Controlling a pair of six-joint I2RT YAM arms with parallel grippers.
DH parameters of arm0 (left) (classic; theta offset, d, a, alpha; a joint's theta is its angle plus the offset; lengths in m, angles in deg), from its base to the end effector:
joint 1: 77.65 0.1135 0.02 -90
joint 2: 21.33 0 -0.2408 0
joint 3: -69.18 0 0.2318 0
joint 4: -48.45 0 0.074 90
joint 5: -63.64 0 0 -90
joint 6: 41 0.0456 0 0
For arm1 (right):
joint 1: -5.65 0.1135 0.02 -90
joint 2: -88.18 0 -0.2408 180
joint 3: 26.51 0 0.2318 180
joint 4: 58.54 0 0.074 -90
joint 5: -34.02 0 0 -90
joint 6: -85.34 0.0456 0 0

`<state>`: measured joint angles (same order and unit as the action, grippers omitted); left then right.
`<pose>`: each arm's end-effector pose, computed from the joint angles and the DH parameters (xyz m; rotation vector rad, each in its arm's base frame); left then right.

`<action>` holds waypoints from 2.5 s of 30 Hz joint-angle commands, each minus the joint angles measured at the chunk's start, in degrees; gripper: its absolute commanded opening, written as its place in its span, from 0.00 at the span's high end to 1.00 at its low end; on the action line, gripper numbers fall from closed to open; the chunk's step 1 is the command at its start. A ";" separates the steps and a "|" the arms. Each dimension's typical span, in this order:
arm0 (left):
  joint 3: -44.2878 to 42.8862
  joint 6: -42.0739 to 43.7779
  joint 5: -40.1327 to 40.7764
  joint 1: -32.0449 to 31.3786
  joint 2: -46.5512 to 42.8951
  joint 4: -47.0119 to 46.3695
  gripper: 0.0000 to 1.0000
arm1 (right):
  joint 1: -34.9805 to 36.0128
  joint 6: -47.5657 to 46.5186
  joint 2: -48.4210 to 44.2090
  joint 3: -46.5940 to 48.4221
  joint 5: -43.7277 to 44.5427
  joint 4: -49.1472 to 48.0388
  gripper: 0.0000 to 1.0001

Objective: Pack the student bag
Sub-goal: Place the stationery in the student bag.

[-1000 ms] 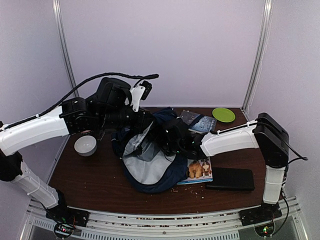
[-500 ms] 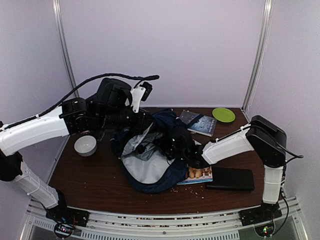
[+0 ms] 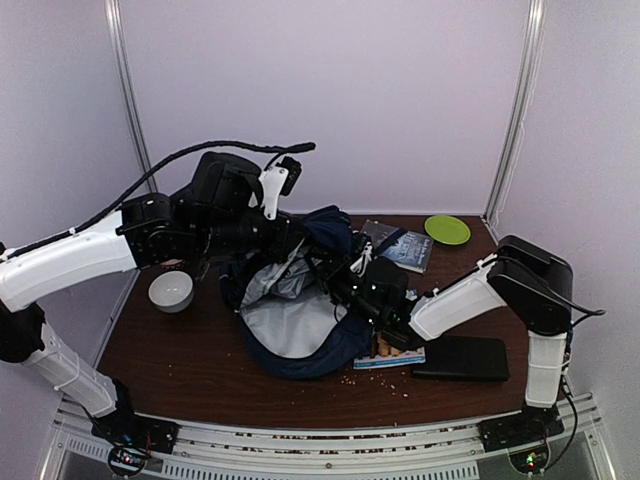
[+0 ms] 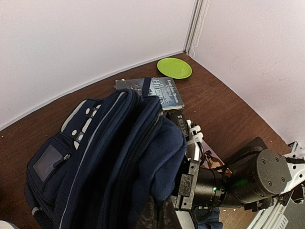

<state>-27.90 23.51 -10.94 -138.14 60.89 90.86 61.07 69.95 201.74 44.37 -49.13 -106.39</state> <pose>0.1662 -0.2691 0.3570 0.4652 2.0463 -0.6574 0.2346 0.3307 0.1878 0.4038 1.7024 1.6880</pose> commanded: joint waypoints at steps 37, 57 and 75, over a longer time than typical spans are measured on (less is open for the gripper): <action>1.51 -5.19 -3.48 4.64 -4.00 -12.58 1.00 | -1.11 -2.82 -4.14 10.52 -15.49 24.88 0.07; 6.91 -1.27 -3.31 5.80 -9.48 -13.71 1.00 | -2.47 -34.09 -40.67 -2.71 -4.64 68.76 0.12; 22.74 0.75 7.17 7.93 -20.74 -8.67 1.00 | -26.38 -28.49 -63.19 -33.24 -3.16 72.52 0.10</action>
<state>-5.87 22.81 -10.46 -131.26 43.31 81.99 38.40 38.06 134.77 13.00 -48.39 -25.74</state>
